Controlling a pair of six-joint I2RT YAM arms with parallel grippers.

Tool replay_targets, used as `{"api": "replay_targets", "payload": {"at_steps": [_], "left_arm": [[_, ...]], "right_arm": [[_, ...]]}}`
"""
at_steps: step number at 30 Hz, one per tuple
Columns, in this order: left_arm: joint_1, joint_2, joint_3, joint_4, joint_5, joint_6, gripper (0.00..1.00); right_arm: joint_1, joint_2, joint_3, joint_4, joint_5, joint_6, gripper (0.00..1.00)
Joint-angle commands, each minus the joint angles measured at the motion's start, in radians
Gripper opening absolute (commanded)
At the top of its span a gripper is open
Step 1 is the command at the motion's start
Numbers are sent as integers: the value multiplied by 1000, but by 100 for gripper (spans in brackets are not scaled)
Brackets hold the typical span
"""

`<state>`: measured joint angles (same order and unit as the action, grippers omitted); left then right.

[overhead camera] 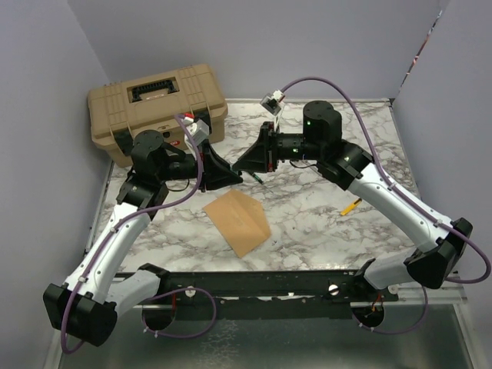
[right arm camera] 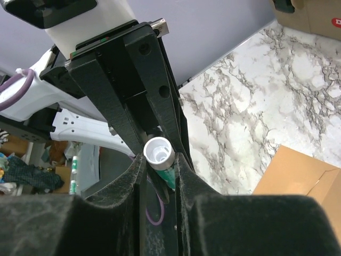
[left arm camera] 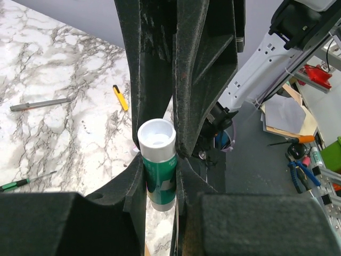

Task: Place the letter into the envelope and seal it

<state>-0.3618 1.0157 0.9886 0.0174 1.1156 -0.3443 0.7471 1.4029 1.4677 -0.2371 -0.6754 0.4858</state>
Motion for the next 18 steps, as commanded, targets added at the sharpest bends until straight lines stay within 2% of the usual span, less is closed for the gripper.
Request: {"api": "replay_targets", "payload": {"at_steps": [1,4,7,11,15,18], "left_arm": [[-9,6,12,19,100,30,0],[-9,16,13,19,88,33,0],[-9,17,9,12,-23,37,0],[-16,15,-29,44,-343,-18,0],[-30,29,-96,157,-501,-140,0],[-38,12,-149,210,-598,-171,0]], "right_arm": [[-2,45,37,30,73,102,11],[-2,60,39,31,110,139,4],[5,59,29,24,202,197,1],[37,47,13,-51,505,290,1],[46,39,-54,-78,826,379,0],[47,50,-46,-129,938,431,0]]}}
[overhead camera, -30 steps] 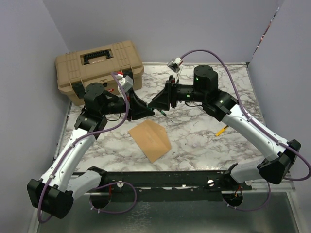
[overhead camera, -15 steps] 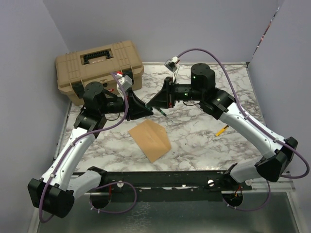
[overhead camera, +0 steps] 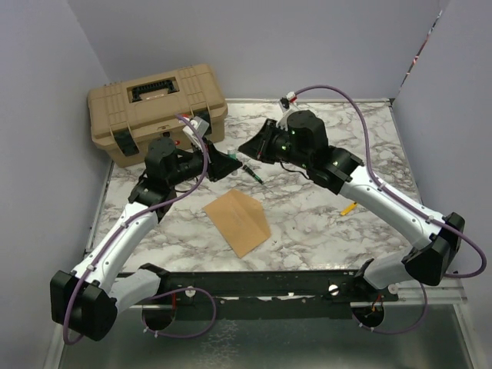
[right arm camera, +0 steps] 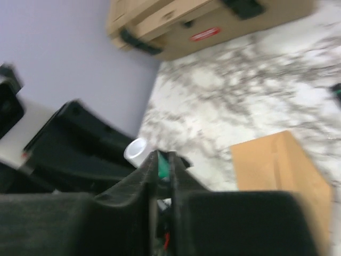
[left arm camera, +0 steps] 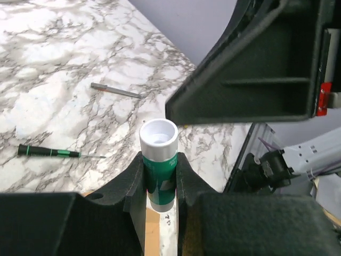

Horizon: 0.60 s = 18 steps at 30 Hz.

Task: Place the letter into the envelope and seal it

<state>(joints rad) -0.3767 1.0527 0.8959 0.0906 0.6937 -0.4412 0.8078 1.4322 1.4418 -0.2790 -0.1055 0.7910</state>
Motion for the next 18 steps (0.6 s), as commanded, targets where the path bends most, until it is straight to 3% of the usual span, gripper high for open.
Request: {"api": "replay_targets", "payload": {"at_steps": [1,7,14,18], "left_arm": [[-25,-28,-71,146,-192,-76,0],[-25,-18,-97,133,-127,-45,0],[-25,-18,-84,80,5,1,0],[-25,-13,-67,67,86,22,0]], "right_arm": [[-14,20,-20,-85,370,130,0],[-16,-3,-24,23,206,-15,2],[-16,-42,5,52,-86,-203,45],[-16,-5,57,11,-208,-269,52]]}}
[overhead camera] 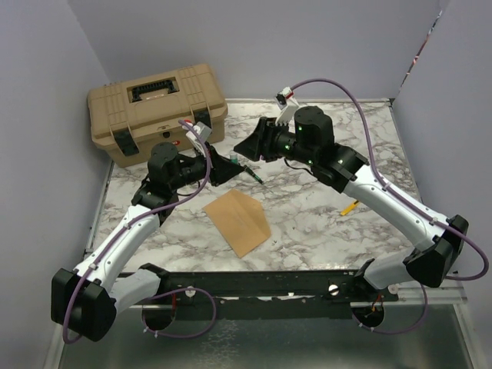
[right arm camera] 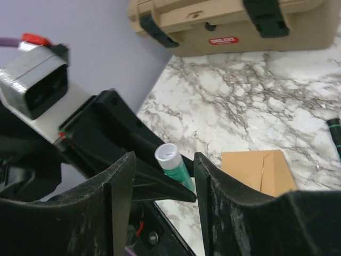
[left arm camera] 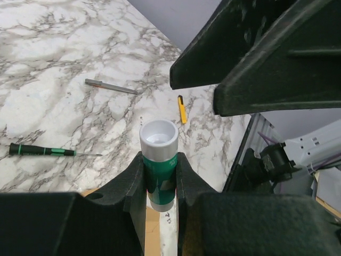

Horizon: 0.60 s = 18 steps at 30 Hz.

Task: Place the letter into the envelope and seal it

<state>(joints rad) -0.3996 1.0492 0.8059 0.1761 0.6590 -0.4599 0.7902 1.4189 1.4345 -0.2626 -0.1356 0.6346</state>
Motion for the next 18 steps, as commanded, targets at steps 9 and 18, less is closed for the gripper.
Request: {"api": "replay_targets", "payload": {"at_steps": [9,18], "left_arm": [[-4,-15,53,-52,130,63,0],[-2,-10,65,-53,145,45,0]], "right_arm": [[2,94,153,-123,-227,-141,51],[3,128,150,-161,-248,-136,42]]}}
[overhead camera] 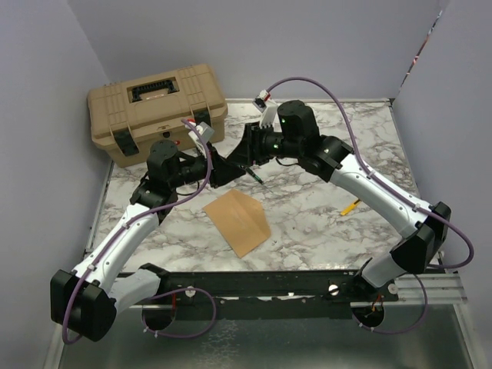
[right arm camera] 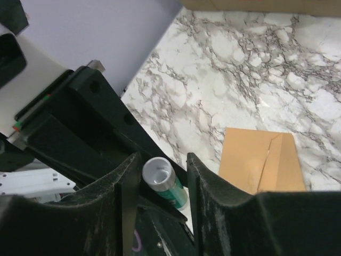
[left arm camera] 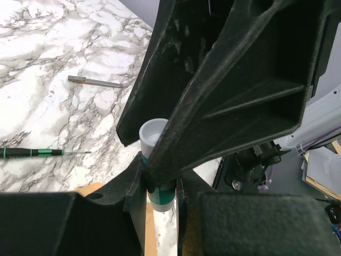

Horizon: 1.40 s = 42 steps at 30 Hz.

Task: Place the letter into the envelope and seal it

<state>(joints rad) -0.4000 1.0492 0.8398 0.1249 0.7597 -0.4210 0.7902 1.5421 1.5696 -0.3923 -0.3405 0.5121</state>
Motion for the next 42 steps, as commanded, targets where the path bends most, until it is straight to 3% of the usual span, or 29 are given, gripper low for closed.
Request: {"api": "replay_targets", "payload": {"at_steps": [1,4,6,8,10,12,16,21,23,24,25,28,30,37,42], "left_arm": [[-2,-9,31,-2,50,8,0],[-2,-14,32,-16,44,24,0],[-1,-20,37,-40,10,34,0],[-1,-24,43,-60,-67,30,2],[-1,-20,40,-61,-149,4,21],[0,0,38,-53,-176,-15,31],[-1,47,34,-37,-152,-52,33],[-2,51,6,9,-138,-67,17],[-2,53,-4,34,-112,-68,0],[-2,52,-6,34,-106,-62,0],[-1,49,-7,31,-100,-48,0],[0,29,-1,-10,-57,23,0],[-1,21,11,-50,7,66,0],[0,14,29,-79,270,79,0],[-1,14,44,-78,369,77,0]], "right_arm": [[3,1,10,-24,-44,-11,35],[3,-8,3,-8,-39,0,9],[3,-13,6,-14,-7,23,1],[3,-20,7,-17,39,77,1],[3,-35,-16,6,96,182,0],[3,-66,-74,52,154,302,0],[3,-131,-158,135,245,475,1],[1,-144,-195,167,265,547,0],[1,-141,-207,191,240,561,0],[1,-136,-205,191,226,556,0],[1,-133,-194,175,220,544,4],[-9,-150,-163,141,191,406,39],[-21,-180,-153,131,141,261,53],[-72,-233,-109,-5,-321,-160,63],[-72,-160,-14,-228,-414,-336,66]]}}
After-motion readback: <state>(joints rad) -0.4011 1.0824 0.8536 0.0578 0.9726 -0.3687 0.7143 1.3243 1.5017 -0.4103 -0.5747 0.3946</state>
